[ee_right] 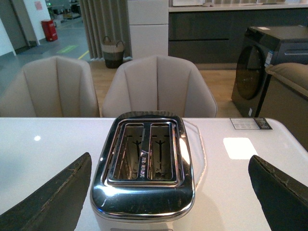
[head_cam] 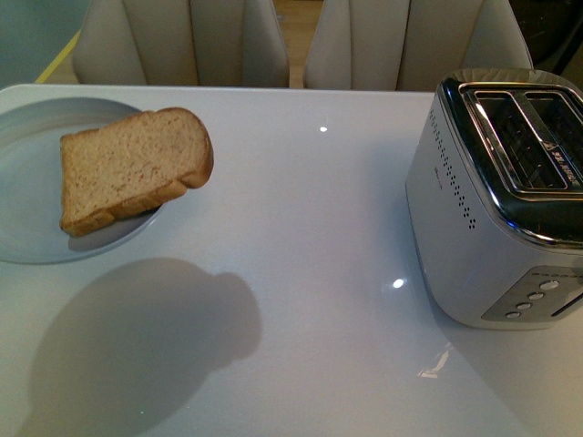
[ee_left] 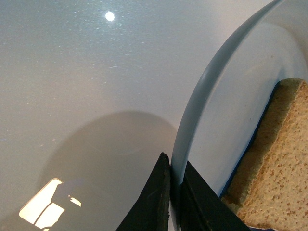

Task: Left arm holds plate, right arm toasts bread

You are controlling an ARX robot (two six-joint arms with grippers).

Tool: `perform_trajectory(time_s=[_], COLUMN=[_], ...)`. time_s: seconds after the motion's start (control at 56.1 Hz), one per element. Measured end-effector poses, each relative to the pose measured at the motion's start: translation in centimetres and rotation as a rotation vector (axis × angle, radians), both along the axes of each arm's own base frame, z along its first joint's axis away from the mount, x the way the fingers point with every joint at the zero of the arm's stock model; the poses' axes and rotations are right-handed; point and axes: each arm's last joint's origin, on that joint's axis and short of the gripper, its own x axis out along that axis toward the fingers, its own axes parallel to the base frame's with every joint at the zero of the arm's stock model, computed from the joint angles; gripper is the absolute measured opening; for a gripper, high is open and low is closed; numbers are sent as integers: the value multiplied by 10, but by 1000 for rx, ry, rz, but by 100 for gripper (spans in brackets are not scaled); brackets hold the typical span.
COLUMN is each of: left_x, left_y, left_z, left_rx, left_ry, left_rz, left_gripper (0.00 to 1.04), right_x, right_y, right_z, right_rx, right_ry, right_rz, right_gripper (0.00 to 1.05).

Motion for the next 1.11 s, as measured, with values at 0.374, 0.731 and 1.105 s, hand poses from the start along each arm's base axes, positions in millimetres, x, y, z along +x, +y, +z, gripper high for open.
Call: perform_trajectory(time_s=[0.374, 0.731, 1.105], left_x=[10, -1, -12], left_y=[-54, -108, -140], left_z=[75, 93, 99], left_rx=[-42, -100, -159], left_ry=[-99, -79, -55], left_rz=[-93, -202, -237], left_gripper=[3, 3, 3], right_x=[0, 0, 0], right_y=[0, 0, 0], right_z=[0, 0, 0], right_rx=[0, 0, 0], right_ry=[0, 0, 0], right_rz=[0, 0, 0], right_gripper=[96, 96, 96])
